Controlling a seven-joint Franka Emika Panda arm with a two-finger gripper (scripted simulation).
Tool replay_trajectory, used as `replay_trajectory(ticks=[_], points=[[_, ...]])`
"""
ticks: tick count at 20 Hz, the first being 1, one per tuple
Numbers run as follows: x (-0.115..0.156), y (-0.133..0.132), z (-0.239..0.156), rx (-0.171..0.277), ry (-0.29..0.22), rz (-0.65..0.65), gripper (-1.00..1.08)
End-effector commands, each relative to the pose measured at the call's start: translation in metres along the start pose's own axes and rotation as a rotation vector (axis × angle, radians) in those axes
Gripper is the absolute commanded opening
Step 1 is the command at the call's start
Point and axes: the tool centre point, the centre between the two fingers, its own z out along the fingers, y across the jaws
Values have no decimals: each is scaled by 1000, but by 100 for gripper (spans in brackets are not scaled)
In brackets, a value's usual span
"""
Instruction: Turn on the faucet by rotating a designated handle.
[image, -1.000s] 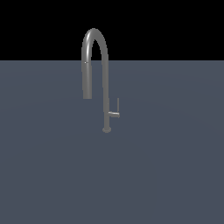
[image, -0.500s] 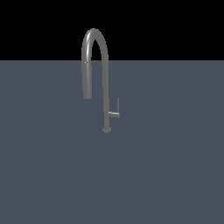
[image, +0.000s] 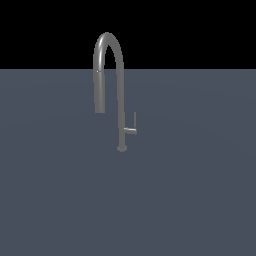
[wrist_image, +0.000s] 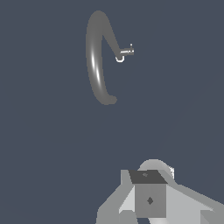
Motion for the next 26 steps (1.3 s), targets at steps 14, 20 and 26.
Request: replay_trajectory(ticks=[14, 20, 26], points=[[102, 4, 35, 317, -244, 307, -100], [141, 11, 57, 453, -348, 435, -100], [176, 19, 84, 589, -452, 563, -100]])
